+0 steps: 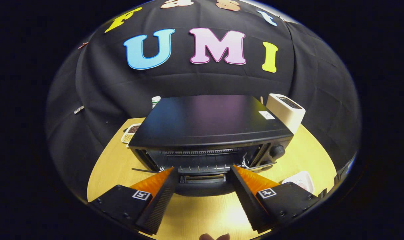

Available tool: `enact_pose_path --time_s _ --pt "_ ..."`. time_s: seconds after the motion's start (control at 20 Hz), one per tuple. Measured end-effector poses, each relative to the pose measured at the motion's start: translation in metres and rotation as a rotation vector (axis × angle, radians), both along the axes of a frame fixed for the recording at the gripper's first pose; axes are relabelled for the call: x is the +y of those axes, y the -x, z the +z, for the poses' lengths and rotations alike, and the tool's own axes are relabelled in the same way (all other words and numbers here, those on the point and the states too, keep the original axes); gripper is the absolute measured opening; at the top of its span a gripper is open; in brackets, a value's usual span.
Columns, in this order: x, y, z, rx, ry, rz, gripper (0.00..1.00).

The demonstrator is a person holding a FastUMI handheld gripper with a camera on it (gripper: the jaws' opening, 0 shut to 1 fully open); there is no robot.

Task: Open the toaster oven, put the food inside, and close the toaster oven door.

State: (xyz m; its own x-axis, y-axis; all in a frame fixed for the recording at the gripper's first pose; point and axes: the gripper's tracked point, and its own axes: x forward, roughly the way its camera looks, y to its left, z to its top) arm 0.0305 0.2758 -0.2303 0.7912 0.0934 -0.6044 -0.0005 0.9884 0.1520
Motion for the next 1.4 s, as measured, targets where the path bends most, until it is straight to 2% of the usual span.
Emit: enact_pose_path --time_s 0.3,0.45,0.75,1.1,1.4 --pt "0.001 0.049 -0.029 0.066 -0.020 0.001 1.00" --pt "0.000 0.075 -0.060 0.160 -0.025 0.009 1.00" --pt "-0.010 0.097 -0.096 0.259 0.001 0.036 1.00" --pt "-0.012 0.113 -0.075 0.231 -0.029 0.186 1.00" --pt "-0.070 0.121 -0.037 0.220 -0.092 0.243 1.00"
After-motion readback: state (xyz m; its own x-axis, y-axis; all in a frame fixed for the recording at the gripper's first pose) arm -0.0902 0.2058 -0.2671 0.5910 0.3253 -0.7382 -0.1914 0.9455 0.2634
